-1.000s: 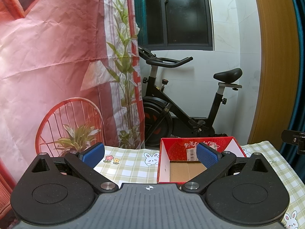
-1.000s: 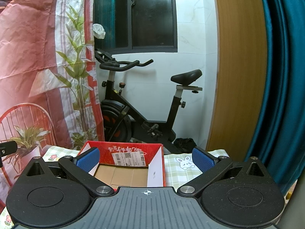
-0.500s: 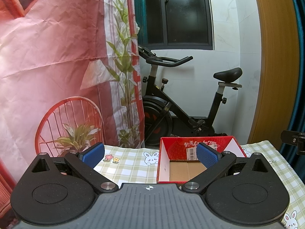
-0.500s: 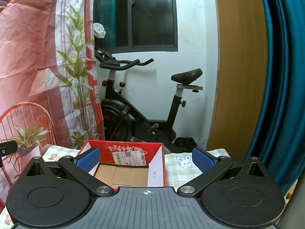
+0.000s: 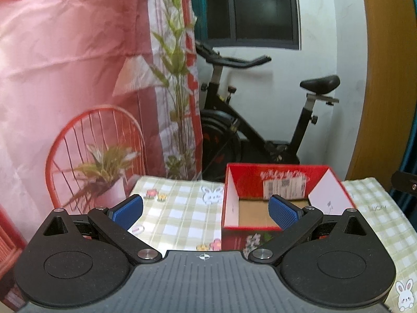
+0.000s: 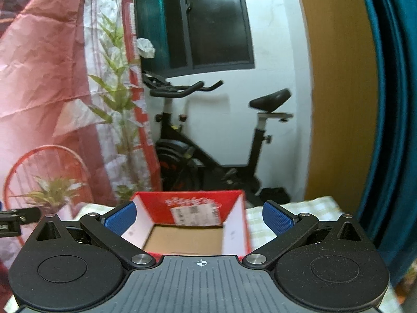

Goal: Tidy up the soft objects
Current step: 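Move the left tool down toward the blue cotton-pad bag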

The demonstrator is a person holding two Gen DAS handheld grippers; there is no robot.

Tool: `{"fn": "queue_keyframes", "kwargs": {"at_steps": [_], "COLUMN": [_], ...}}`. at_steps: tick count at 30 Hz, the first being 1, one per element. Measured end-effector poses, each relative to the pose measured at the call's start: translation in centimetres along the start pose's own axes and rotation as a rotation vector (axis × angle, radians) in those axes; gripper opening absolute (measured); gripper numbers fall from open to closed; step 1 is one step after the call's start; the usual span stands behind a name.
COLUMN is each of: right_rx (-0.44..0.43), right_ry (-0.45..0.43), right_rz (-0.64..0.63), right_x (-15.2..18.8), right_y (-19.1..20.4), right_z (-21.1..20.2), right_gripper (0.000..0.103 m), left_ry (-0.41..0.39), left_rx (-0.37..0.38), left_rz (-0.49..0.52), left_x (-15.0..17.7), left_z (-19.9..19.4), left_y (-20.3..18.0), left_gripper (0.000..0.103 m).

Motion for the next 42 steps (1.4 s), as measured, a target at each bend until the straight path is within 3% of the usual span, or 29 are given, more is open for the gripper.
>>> {"fn": "queue_keyframes", "kwargs": {"at_steps": [6, 13, 22, 32, 42], "right_rx": [-0.013, -0.032, 0.0, -0.062, -0.148], "right_ry": [0.038, 0.181, 0.341, 0.525, 0.605], "right_rz": [0.002, -0.007, 0.028, 0.103, 0.111], "right_x": [3.5, 8.6, 13.6, 17.1, 18.6], "right_y": [-0.3, 0.9, 2.1, 3.2, 5.3], "right_z": [2.0, 3.9, 4.8, 4.7, 5.4], "right_gripper": [0.103, 0.103, 0.102, 0.085, 0.076], "left_ry": [0.025, 0.04, 0.082, 0.129, 0.149], "left_rx": [0.005, 0.036, 0.053, 0.111, 0.152], "left_rz": [-0.007, 0.052, 0.034, 0.001, -0.032], "left_x": [2.4, 5.0, 7.7, 9.4, 10.4], "left_z": [1.5, 3.0, 4.5, 5.3, 6.1], "left_y": [0.3, -0.4, 0.1, 0.2, 0.4], "left_gripper": [0.103, 0.103, 0.103, 0.101, 0.091]}}
Point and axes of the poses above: each gripper's, at about its wrist camera, not at the fingertips, and z roughly the way its jaws point, y to its left, x to its underside, the point moved 7 cm from there along z, roughly the way its jaws point, and after that the axes turned 5 degrees about z, right-handed, at the moved point
